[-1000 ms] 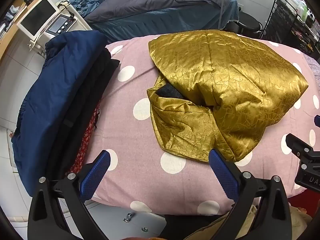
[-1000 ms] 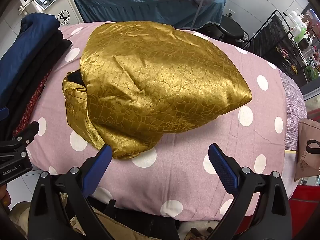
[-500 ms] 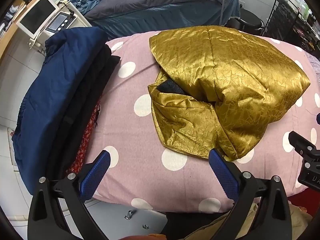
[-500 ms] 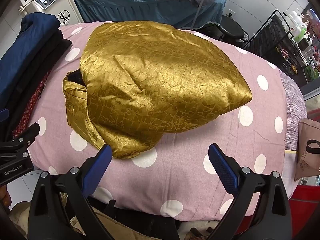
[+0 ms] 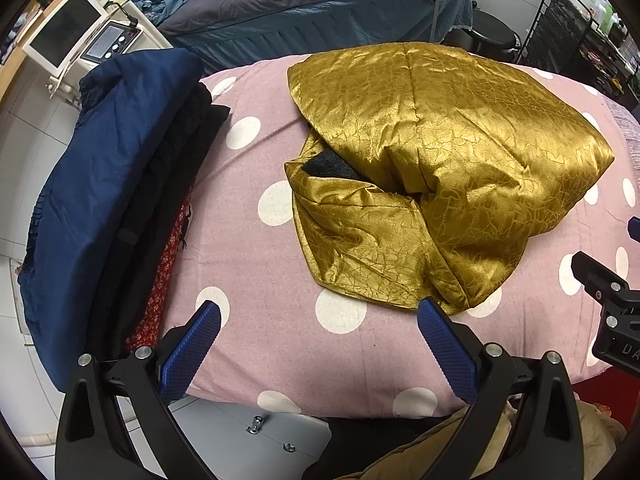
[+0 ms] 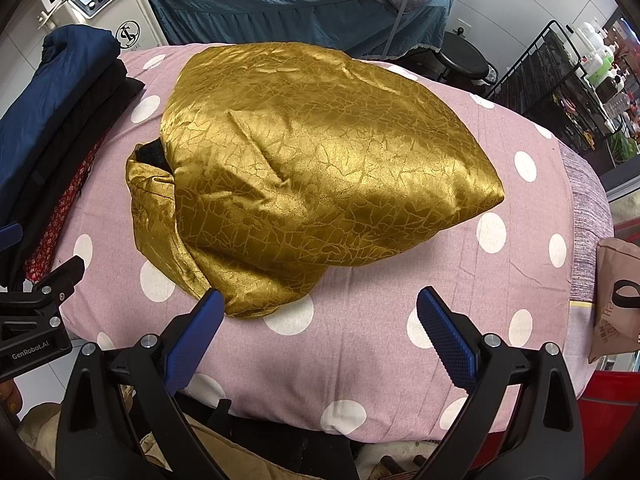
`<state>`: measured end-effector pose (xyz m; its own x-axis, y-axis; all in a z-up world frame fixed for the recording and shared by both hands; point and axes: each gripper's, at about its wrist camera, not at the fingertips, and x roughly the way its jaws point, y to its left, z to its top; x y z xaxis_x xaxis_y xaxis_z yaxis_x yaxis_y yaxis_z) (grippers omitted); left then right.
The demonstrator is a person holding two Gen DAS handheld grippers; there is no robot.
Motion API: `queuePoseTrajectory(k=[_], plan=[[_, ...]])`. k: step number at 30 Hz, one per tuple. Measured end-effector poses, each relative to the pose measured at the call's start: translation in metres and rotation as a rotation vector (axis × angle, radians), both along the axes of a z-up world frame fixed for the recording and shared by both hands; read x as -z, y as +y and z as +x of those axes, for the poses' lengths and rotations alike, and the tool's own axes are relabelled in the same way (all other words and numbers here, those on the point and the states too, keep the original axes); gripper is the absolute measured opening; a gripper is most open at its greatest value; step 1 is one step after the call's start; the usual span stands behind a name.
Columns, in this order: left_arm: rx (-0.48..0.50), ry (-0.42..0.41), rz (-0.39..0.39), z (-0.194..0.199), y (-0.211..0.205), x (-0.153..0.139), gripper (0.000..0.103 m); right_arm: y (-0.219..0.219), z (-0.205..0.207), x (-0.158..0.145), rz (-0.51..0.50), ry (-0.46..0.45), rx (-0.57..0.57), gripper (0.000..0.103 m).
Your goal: Fold large clothes
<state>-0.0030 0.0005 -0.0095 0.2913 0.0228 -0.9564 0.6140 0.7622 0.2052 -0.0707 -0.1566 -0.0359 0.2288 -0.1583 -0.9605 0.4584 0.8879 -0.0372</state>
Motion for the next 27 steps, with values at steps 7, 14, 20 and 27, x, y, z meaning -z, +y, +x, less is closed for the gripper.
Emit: queuePoseTrajectory(k=[7, 14, 20, 27], plan=[[0.006, 0.023, -0.004, 0.0003, -0.0009, 0.0020, 0.097, 0.0003, 0.0002, 0.0004, 0.002, 0.004, -0.001, 0.095], [0.008, 0.032, -0.008, 0.0013, -0.0007, 0.0024, 0.097, -0.0006, 0.0010, 0.0009, 0.005, 0.006, 0.000, 0.095], [0.012, 0.035, -0.006, -0.0003, -0.0016, 0.0032, 0.097, -0.0004, 0.0006, 0.0020, 0.006, 0.006, 0.000, 0.095], [0.016, 0.026, -0.005, -0.0009, -0.0022, 0.0012, 0.097, 0.0006, 0.0000, 0.0025, 0.003, 0.004, -0.002, 0.095]])
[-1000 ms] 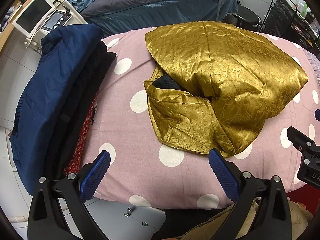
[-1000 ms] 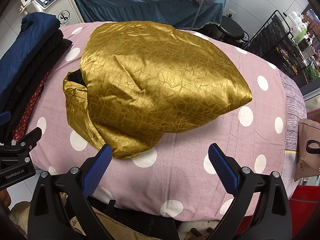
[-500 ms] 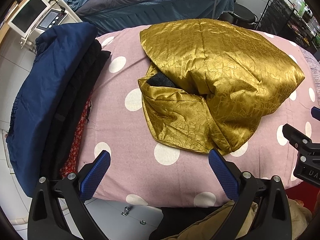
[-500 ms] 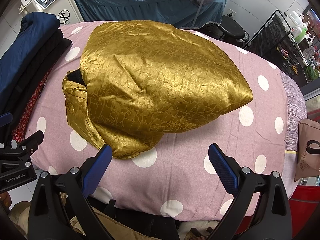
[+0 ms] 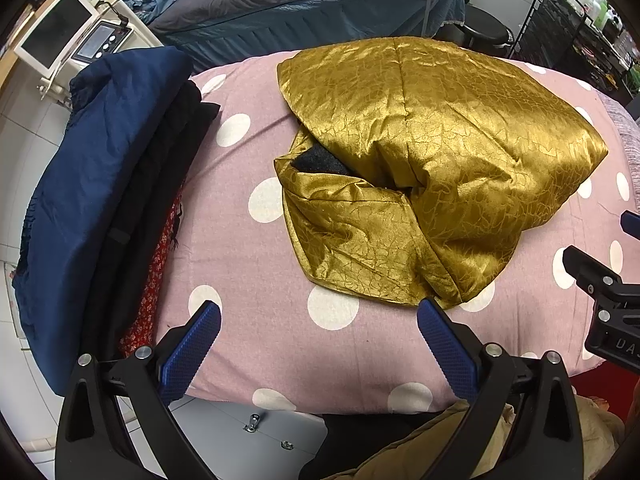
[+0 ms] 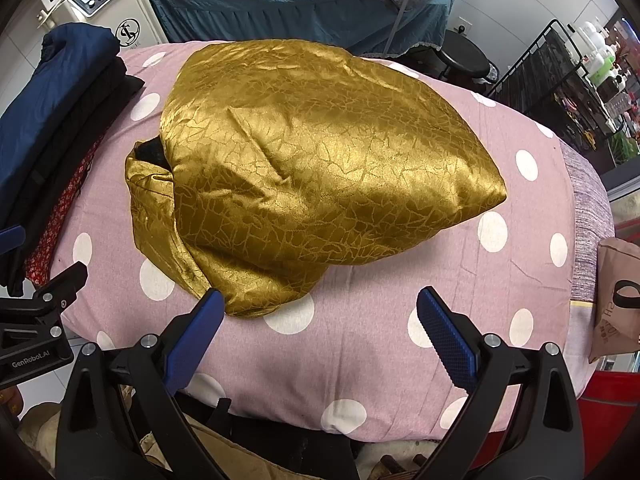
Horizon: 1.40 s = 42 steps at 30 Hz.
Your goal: Fold large clothes
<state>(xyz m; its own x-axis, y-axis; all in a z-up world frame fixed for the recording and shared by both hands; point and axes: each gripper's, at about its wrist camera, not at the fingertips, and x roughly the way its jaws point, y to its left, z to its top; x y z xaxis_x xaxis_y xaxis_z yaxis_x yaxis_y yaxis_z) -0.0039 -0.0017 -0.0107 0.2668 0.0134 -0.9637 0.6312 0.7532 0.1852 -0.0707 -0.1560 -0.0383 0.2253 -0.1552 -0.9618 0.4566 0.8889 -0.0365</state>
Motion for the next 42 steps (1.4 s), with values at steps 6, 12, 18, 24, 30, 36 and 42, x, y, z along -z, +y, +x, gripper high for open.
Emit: queuePoseTrajectory(k=[6, 12, 18, 24, 30, 36, 42], plan=[[0.007, -0.011, 0.003, -0.0011, -0.0001, -0.0022, 0.097, -0.0003, 0.0004, -0.0010, 0.000, 0.000, 0.000, 0.095], [0.005, -0.019, 0.009, -0.0008, -0.0005, -0.0033, 0.097, 0.0001, 0.0004, -0.0011, 0.000, 0.000, 0.000, 0.095], [0.001, -0.020, 0.022, -0.0011, 0.0006, -0.0024, 0.097, -0.0002, 0.0000, -0.0014, 0.000, 0.000, 0.001, 0.095], [0.005, -0.025, 0.020, -0.0032, 0.0006, -0.0034, 0.097, 0.0004, 0.0000, -0.0020, 0.003, 0.002, 0.002, 0.095], [0.013, -0.028, 0.018, -0.0054, -0.0005, -0.0038, 0.097, 0.0011, 0.0005, -0.0017, 0.001, 0.003, -0.002, 0.095], [0.019, -0.025, 0.024, -0.0056, -0.0017, -0.0018, 0.097, -0.0004, 0.0010, -0.0004, 0.003, 0.004, 0.003, 0.095], [0.022, -0.022, 0.026, -0.0050, -0.0031, -0.0001, 0.097, -0.0015, 0.0009, 0.0006, 0.005, 0.006, 0.005, 0.095]])
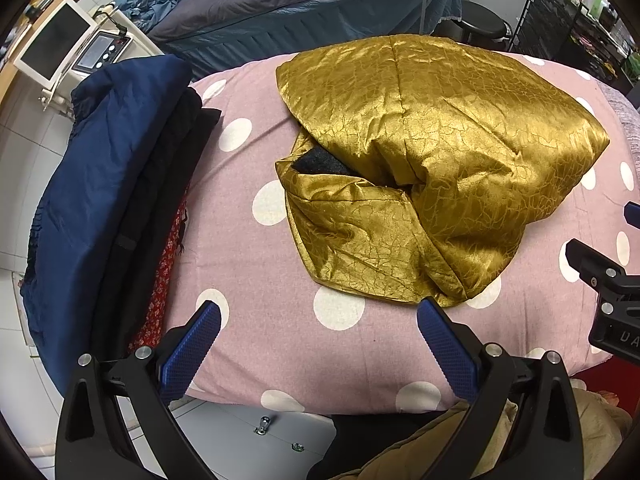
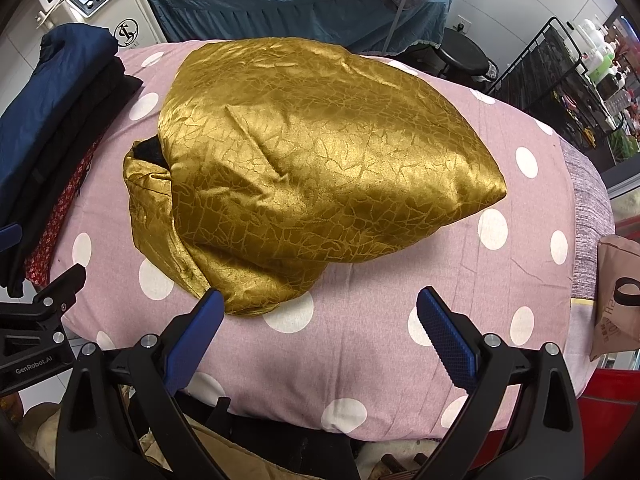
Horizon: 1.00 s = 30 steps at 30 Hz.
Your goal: Fold large clothes
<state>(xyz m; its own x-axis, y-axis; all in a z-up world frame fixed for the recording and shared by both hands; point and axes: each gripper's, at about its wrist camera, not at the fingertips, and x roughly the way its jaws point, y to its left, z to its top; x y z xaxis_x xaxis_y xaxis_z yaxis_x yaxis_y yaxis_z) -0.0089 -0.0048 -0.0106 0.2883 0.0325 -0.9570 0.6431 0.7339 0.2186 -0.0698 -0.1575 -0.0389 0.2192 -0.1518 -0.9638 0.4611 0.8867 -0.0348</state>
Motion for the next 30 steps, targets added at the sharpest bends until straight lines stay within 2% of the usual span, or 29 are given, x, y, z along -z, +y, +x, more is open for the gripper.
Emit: queuePoseTrajectory(k=[20, 25, 27, 30], plan=[[0.009, 0.013, 0.003, 0.001, -0.002, 0.005, 0.097, -0.001, 0.001, 0.002, 0.003, 0.004, 0.000, 0.095], [0.015, 0.041, -0.005, 0.002, -0.002, 0.010, 0.097, -0.002, -0.001, 0.006, 0.003, 0.003, 0.004, 0.095], [0.017, 0.066, -0.032, 0.006, -0.001, 0.013, 0.097, -0.005, -0.003, 0.002, -0.008, -0.025, 0.016, 0.095], [0.010, 0.072, -0.081, 0.017, 0.008, 0.022, 0.097, -0.022, -0.015, -0.012, -0.063, -0.131, 0.088, 0.095]])
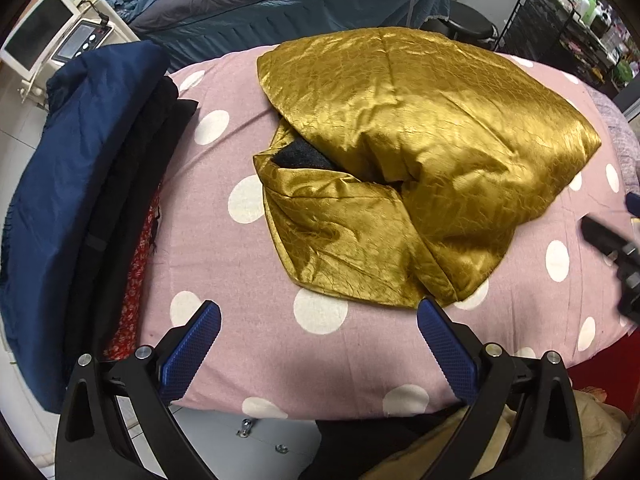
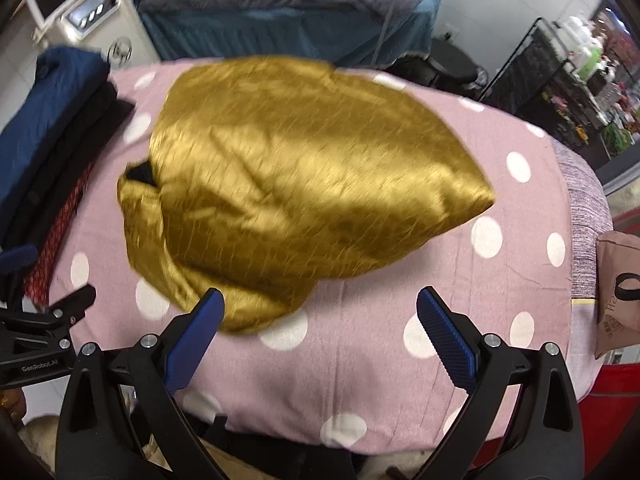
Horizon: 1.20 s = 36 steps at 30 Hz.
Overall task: Fold large clothes
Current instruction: 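Grasp the gold jacket with the left tool while the right tool grasps it too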
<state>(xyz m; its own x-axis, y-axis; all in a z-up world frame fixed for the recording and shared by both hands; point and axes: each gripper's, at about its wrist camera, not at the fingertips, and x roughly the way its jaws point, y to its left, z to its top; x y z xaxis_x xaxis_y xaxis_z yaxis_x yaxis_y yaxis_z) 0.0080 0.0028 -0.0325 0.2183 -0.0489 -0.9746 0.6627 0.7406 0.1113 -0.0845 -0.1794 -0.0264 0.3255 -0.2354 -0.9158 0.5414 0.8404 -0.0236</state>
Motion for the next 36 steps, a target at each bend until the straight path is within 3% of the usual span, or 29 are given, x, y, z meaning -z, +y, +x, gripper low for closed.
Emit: queuePoseTrajectory(k=[6, 10, 16, 20, 22, 23, 24, 25, 26, 30, 36], plan=[[-0.015, 0.041, -0.052, 0.015, 0.021, 0.031, 0.097, -0.016, -0.012, 0.013, -0.008, 0.037, 0.050, 0.095], [0.035, 0.087, -0.059, 0.011, 0.016, 0.055, 0.097, -0.012, -0.014, 0.024, 0.014, 0.063, 0.044, 0.095], [0.143, 0.098, -0.260, 0.003, 0.004, 0.084, 0.097, -0.017, -0.025, 0.032, 0.034, 0.077, 0.079, 0.095], [0.187, 0.179, -0.270, 0.001, -0.020, 0.126, 0.094, -0.024, -0.034, 0.040, 0.044, 0.094, 0.117, 0.095], [0.209, 0.195, -0.243, -0.001, -0.032, 0.139, 0.070, -0.028, -0.040, 0.044, 0.043, 0.101, 0.139, 0.095], [0.227, 0.216, -0.224, -0.003, -0.039, 0.144, 0.037, -0.031, -0.045, 0.047, 0.045, 0.103, 0.152, 0.095], [0.246, 0.248, -0.192, -0.004, -0.050, 0.150, 0.011, -0.033, -0.047, 0.049, 0.047, 0.105, 0.162, 0.095], [0.263, 0.235, -0.175, -0.005, -0.058, 0.148, 0.009, -0.037, -0.053, 0.053, 0.055, 0.106, 0.181, 0.095], [0.282, 0.190, -0.187, -0.006, -0.066, 0.137, 0.000, -0.041, -0.056, 0.056, 0.064, 0.103, 0.194, 0.095], [0.315, 0.113, -0.283, 0.011, -0.097, 0.081, 0.000, -0.052, -0.064, 0.071, 0.124, 0.083, 0.229, 0.095], [0.277, -0.108, -0.365, 0.071, -0.132, 0.001, 0.000, -0.049, -0.052, 0.093, 0.245, 0.042, 0.191, 0.095]])
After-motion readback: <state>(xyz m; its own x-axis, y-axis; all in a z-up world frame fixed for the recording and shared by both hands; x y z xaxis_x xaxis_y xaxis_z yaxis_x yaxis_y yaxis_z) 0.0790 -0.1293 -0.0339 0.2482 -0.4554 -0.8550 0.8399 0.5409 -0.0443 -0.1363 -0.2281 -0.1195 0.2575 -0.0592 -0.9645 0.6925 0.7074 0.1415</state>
